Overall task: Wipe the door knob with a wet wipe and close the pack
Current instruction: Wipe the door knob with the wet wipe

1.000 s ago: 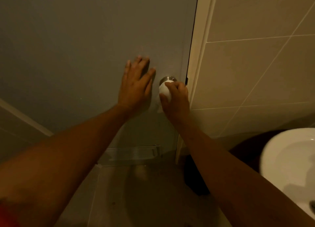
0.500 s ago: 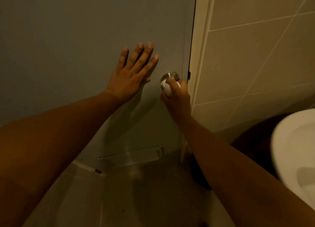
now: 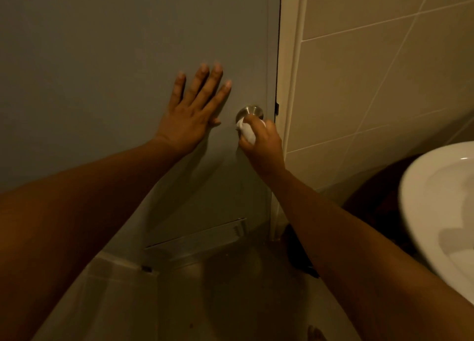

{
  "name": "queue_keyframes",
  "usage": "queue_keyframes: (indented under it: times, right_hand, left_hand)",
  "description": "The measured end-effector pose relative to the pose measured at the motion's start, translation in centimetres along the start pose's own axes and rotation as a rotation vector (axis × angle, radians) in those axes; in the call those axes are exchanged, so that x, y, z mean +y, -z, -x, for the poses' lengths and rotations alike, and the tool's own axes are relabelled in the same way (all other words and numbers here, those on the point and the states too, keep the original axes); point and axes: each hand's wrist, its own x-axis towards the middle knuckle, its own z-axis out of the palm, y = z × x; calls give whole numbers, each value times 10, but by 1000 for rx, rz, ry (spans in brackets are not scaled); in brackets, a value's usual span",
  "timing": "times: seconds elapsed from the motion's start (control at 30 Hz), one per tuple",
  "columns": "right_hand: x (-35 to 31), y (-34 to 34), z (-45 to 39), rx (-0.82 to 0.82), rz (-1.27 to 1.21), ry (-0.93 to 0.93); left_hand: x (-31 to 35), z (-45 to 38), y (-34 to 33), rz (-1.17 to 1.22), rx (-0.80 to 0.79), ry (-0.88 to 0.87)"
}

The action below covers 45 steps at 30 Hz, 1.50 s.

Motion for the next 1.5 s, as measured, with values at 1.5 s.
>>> queue_keyframes:
  times: [1.5]
  right_hand:
    - [8,49,-23,-285,304,198]
  left_hand:
    - [-5,1,-20,-47,94,-44]
